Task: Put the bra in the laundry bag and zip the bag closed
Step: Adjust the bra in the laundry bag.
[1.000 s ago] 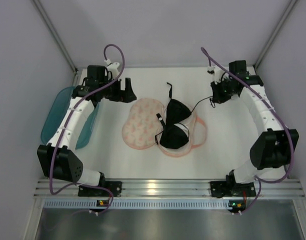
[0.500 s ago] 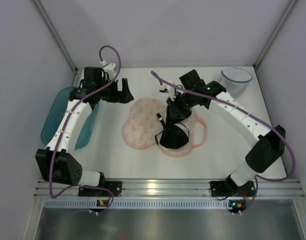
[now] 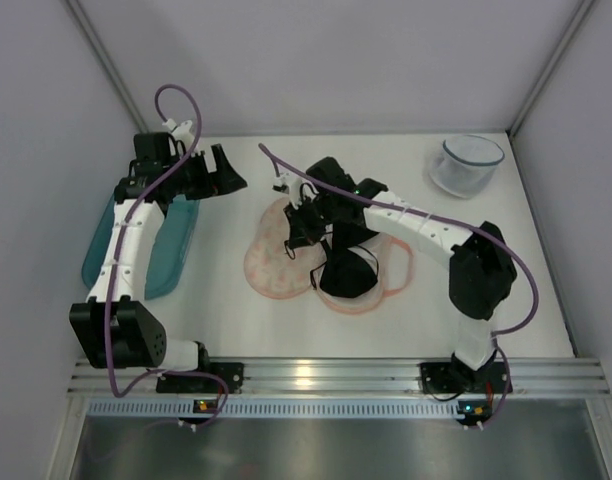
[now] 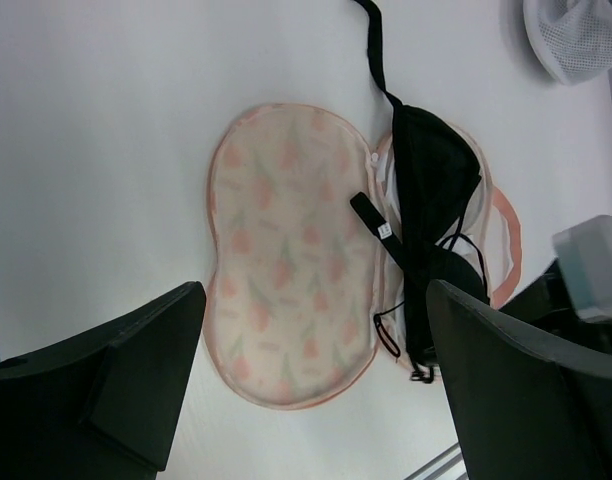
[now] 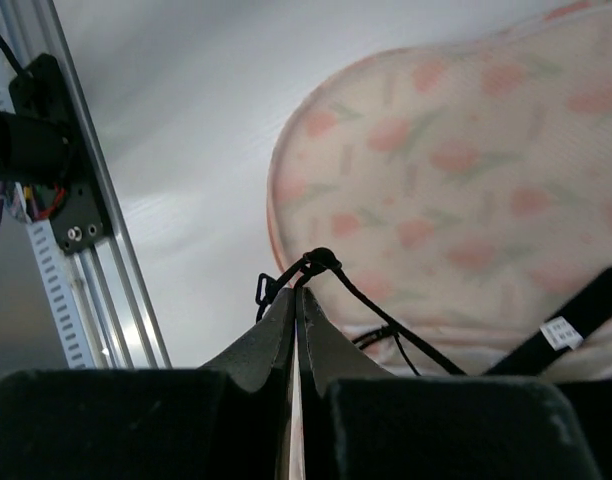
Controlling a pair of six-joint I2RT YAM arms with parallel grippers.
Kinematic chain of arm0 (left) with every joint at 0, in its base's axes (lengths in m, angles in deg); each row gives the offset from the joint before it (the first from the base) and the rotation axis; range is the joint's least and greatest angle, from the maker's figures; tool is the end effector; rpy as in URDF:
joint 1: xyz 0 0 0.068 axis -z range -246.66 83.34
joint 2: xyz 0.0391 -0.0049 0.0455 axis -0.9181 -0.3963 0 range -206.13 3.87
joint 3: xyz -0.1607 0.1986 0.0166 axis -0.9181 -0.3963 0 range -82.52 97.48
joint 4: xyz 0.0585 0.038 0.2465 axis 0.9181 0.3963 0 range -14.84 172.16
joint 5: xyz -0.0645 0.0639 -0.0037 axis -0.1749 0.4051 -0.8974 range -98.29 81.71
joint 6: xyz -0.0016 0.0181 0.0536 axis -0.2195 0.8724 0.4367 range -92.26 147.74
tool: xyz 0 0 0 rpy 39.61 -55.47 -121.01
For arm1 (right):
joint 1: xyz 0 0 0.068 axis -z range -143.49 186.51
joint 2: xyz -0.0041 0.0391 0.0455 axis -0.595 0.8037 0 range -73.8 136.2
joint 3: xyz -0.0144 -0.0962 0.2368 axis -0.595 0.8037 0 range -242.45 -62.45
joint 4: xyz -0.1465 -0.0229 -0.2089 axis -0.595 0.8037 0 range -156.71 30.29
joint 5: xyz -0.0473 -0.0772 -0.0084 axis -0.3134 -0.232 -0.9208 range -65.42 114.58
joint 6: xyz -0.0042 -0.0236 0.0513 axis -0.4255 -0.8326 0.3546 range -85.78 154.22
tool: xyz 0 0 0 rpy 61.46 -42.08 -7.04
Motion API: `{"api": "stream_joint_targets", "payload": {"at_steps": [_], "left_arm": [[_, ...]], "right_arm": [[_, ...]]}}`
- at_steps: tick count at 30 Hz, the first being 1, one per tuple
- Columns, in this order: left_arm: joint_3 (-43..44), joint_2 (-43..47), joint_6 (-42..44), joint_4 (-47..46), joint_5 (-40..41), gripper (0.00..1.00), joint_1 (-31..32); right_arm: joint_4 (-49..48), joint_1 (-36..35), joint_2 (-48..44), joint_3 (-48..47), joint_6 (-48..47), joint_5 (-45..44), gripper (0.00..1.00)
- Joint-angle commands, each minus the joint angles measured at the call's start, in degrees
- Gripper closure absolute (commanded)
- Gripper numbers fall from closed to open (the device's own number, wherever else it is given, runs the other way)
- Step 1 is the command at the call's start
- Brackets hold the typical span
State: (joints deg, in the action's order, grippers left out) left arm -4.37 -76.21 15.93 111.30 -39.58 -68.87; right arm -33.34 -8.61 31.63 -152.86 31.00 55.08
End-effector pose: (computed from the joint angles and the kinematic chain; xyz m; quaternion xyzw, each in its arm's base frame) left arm 0.3041 -0.0088 0.3418 0.0115 0.8737 -0.2768 0.3999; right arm 0.2709 0.3006 0.2663 -0.4545 0.7845 0.3521 0.2322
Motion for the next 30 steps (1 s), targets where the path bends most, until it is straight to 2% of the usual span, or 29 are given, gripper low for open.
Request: {"api": "stream_joint_targets", "payload": {"at_steps": [1, 6, 7, 8, 9, 11, 13, 17, 19, 20, 21, 23, 24, 26, 27, 28, 30], "left_arm": [[0.51, 1.32, -1.37, -3.62, -2.64, 0.02, -0.15], [0.16, -0.08, -1.11, -3.53, -2.9, 0.02, -0.07], [0.25, -0.69, -1.02, -3.62, -3.34, 0.02, -0.07], [0.42, -0.87, -0.84, -3.62, -3.86, 0.02, -0.07], [0.6, -1.14, -0.84, -3.79, -4.3, 0.02, -0.15], [0.34, -1.75, -1.45, -5.45, -5.18, 0.02, -0.07], [0.16, -2.36, -2.86, -7.21, -5.62, 0.02, -0.07], [0.07, -4.56, -6.2, -13.8, -9.3, 0.07, 0.02], [2.26, -7.71, -7.43, -17.5, -9.06, 0.1, 1.15], [5.14, -9.12, -7.09, -18.29, -6.1, 0.12, 1.86], [6.82, -12.62, -6.91, -19.43, -4.76, 0.14, 5.26], [11.21, -17.02, -6.47, -19.88, -1.78, 0.17, 8.18], [15.76, -19.48, -6.21, -19.88, 3.29, 0.18, 9.76], [21.32, -27.04, -5.94, -20.14, 7.45, 0.23, 14.33], [23.87, -29.59, -5.33, -20.06, 13.13, 0.24, 15.74], [29.29, -34.66, -5.15, -20.14, 15.62, 0.26, 18.8], [34.32, -39.61, -5.32, -20.14, 19.32, 0.27, 21.37]], "right_arm": [[-11.46, -2.51, 3.28, -0.73, 7.96, 2.9, 1.0], [-13.68, -2.87, 8.21, -0.99, 12.27, 0.09, 0.98], [-13.5, -2.95, 8.82, -0.99, 12.54, -0.26, 0.85], [-14.11, -2.95, 8.83, -0.65, 12.71, -1.4, 0.8], [-14.73, -2.95, 8.4, 0.66, 13.06, -2.11, 0.67], [-16.39, -2.78, 7.25, 2.07, 13.59, -3.68, 0.51], [-15.97, -2.6, 6.11, 2.61, 13.42, -4.05, 0.44], [-14.56, 0.82, 0.5, 2.96, 11.23, -5.53, 0.37], [-14.99, 3.62, -5.54, 4.45, 10.43, -6.24, 0.26], [-15.43, 7.47, -7.67, 6.11, 10.52, -6.16, 0.17], [-15.17, 9.77, -11.43, 6.73, 10.43, -6.07, 0.11], [-12.81, 16.45, -14.27, 7.44, 8.08, -6.41, 0.01], [-11.49, 18.65, -15.59, 7.79, 7.01, -7.2, 0.01], [-7.45, 23.99, -19.11, 9.36, 3.86, -9.13, 0.01], [-6.22, 25.86, -20.16, 10.25, 3.84, -9.67, 0.01], [-5.16, 29.27, -22.52, 11.3, 1.92, -9.85, 0.01], [-3.84, 32.63, -24.65, 14.46, 0.24, -10.28, 0.01]]}}
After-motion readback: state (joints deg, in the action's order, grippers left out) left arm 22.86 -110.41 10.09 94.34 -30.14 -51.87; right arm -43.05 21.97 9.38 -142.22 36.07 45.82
